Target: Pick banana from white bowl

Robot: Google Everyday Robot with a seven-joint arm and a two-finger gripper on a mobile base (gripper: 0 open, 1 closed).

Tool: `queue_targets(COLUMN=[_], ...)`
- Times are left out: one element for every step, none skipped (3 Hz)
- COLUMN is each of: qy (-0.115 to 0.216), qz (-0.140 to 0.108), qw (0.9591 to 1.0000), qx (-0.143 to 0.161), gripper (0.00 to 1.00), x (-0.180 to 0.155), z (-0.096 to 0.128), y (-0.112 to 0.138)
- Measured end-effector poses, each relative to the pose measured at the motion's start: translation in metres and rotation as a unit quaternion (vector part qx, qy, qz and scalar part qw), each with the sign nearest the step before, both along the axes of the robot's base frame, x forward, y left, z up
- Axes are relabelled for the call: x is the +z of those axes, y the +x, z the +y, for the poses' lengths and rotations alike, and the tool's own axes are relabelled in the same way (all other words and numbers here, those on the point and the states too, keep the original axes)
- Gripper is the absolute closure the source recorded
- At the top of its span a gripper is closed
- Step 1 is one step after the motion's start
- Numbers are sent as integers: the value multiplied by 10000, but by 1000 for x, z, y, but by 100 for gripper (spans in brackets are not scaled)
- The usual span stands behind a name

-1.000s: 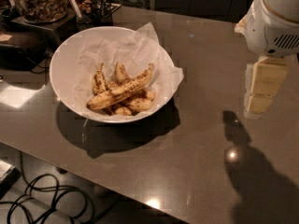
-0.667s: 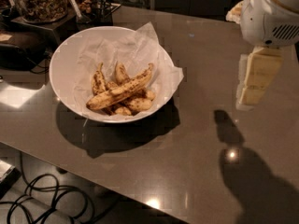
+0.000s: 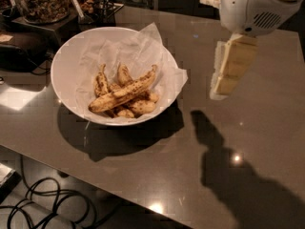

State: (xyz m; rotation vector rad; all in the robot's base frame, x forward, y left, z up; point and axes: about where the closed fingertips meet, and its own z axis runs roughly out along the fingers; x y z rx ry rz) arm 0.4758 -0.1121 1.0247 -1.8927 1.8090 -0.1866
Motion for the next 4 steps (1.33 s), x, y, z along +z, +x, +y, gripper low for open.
queue_targets(qy=[4,-136,-420,-673], qz=[-43,47,172,328], qw=[10000,9991,9957,9905], qx=[2,406,804,1151], gripper=[0,0,0,0], x=[5,-3,-22,-44], z=[1,19,44,64], y=[-3,-2,4,11])
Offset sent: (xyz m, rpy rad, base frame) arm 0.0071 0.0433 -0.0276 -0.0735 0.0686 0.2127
